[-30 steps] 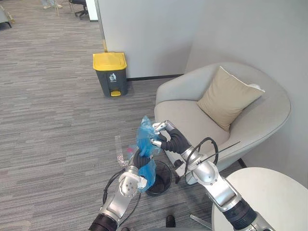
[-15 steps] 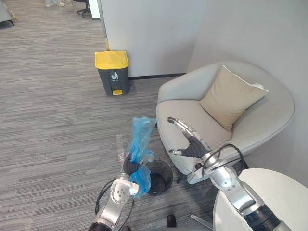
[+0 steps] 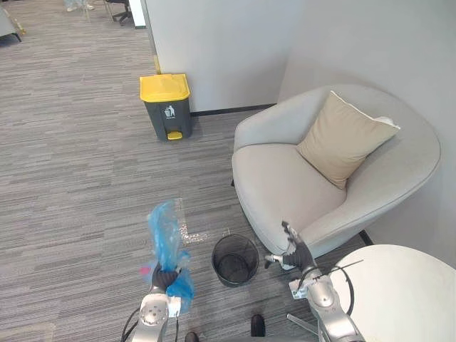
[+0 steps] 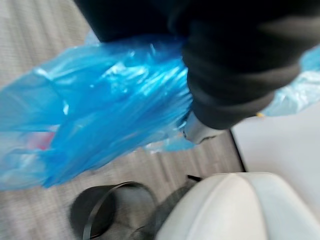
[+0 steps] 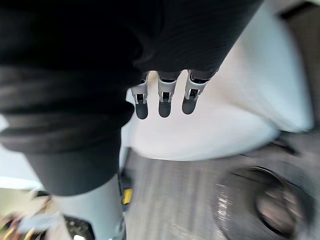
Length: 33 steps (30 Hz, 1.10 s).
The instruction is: Gather rubbish on tea table into small bin, then transfer packed bag to large trash can.
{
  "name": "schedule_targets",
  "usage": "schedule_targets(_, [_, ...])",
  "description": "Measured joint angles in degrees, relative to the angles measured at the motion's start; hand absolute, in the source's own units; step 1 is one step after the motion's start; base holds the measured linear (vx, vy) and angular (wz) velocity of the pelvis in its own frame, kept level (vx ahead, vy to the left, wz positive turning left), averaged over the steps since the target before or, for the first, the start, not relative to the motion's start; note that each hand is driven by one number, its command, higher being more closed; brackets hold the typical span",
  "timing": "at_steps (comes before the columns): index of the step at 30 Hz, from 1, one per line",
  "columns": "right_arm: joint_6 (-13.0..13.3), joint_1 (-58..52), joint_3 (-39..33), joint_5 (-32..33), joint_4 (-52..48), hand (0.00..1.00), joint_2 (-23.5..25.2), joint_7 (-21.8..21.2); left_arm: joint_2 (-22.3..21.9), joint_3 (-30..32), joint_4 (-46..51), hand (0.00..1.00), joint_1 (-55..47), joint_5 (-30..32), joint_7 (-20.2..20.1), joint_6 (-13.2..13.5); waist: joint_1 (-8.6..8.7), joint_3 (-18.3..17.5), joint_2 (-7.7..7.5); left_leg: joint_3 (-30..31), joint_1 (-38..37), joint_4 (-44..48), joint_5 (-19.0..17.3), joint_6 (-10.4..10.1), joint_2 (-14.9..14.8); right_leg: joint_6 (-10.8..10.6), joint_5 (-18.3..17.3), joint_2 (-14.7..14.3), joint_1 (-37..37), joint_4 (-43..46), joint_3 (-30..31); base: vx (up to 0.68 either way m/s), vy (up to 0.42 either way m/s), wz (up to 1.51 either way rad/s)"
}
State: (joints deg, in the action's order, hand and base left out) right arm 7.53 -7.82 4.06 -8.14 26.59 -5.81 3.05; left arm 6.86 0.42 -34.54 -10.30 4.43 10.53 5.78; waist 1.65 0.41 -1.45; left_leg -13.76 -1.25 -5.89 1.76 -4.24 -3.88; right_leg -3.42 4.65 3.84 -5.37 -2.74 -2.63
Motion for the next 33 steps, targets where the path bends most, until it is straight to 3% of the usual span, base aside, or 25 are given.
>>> schedule_targets(10, [-2.11,2.42,-4.12,2.05,15.11,0.0,1.01,0.91,-1.37,3.15,-10.31,1.0,-0.02,-0.15,-1.0,-0.6,-1.03,2.03,0.48,-1.78,-1.8,2.04,-1.93,-0.15,-0.16,-0.13,-0.1,-0.1,1.53,0.11,1.52,0.0,0.004,-0.09])
schedule_targets(19, [-3.76,4.17,-4.56,1.97,16.75,0.0,2.18,2.86,-4.14,4.87,-11.23,1.0,1.83,-0.78,-0.88,-1.16,-2.05,6.18,-0.52,-5.74,2.99,14.5,-8.04,0.74,-1.36,-0.82,-0.61,0.56,-2.08,5.35,5.15,-0.05,0.029,-0.23])
schedule_targets(22, [-4.2,4.55,-4.48,1.9,14.66,0.0,3.77,3.49,-4.23,4.6,-11.21,1.0,2.89,-0.78,-0.81,-1.16,-2.23,6.99,-1.08,-7.29,5.82,20.1,-10.45,1.58,-2.66,-2.05,-1.58,0.72,-4.87,9.14,6.03,-0.12,0.041,-0.18])
schedule_targets(23, [-4.2,4.75,-4.47,1.87,14.24,0.0,3.87,3.76,-4.33,4.6,-11.1,1.0,3.62,-0.8,-0.8,-1.16,-2.2,7.1,-1.19,-7.29,6.87,21.2,-10.7,2.04,-2.95,-2.49,-2.79,0.98,-5.73,10.58,5.42,-0.09,0.011,0.05])
schedule_targets(25, [-4.55,5.89,-4.39,1.73,14.23,0.0,4.23,4.1,-4.61,4.66,-10.55,1.0,5.03,-0.98,-0.74,-1.15,-2.74,8.55,-1.34,-7.38,7.47,22.68,-10.91,2.48,-3.58,0.4,-7.63,3.52,-9.37,24.25,-0.82,-0.11,-0.018,0.1])
schedule_targets(26, [-4.62,5.9,-4.36,1.72,14.23,0.0,4.83,4.24,-4.33,4.64,-10.31,1.0,5.12,-1.2,-0.73,-1.16,-2.91,8.71,-1.19,-6.89,7.23,23.22,-11.3,2.77,-4.14,0.52,-11.5,4.6,-10.1,33.78,-3.0,-0.08,-0.092,0.15])
schedule_targets(28, [-4.6,5.68,-4.09,1.52,14.17,0.0,6.03,4.31,-3.6,4.63,-8.6,1.0,3.91,-1.25,-0.74,-1.13,-3.76,8.0,-2.75,-5.76,7.98,24.14,-11.09,2.36,-4.49,-0.89,-16.44,5.84,-8.64,43.75,-3.34,-0.04,-0.166,0.22])
schedule_targets(30, [-4.59,6.02,-3.9,1.5,14.2,0.0,5.97,4.39,-3.93,4.99,-8.06,1.0,4.74,-1.31,-0.71,-1.27,-4.07,7.76,-3.55,-4.33,10.53,27.19,-11.08,1.36,-4.6,-2.86,-16.94,5.1,-9.73,43.12,-4.14,-0.03,-0.135,0.07])
schedule_targets(31, [-4.64,6.96,-3.87,1.5,14.19,0.0,5.34,4.7,-5.45,5.05,-8.16,1.0,3.99,-1.33,-0.76,-1.23,-5.47,7.21,-2.29,-3.34,11.29,24.19,-8.79,1.52,-5.37,-2.84,-18.1,3.11,-7.97,37.52,-3.58,-0.06,-0.117,-0.14])
schedule_targets(32, [-4.61,7.19,-3.73,1.49,14.1,0.0,5.0,4.84,-5.91,5.09,-7.89,1.0,3.38,-1.47,-0.73,-1.12,-5.88,7.29,-2.26,-4.21,11.14,22.6,-7.52,0.27,-5.73,-3.09,-19.28,2.9,-7.32,36.71,-2.85,-0.07,-0.143,-0.12])
schedule_targets(33, [-4.61,7.76,-3.47,1.5,14.12,0.0,5.36,4.91,-5.96,4.64,-7.16,1.0,3.15,-1.9,-0.76,-1.17,-5.89,7.4,-3.39,-4.3,12.13,22.78,-6.7,0.11,-4.73,-1.37,-21.84,3.14,-6.47,34.75,-1.32,-0.14,-0.237,-0.06])
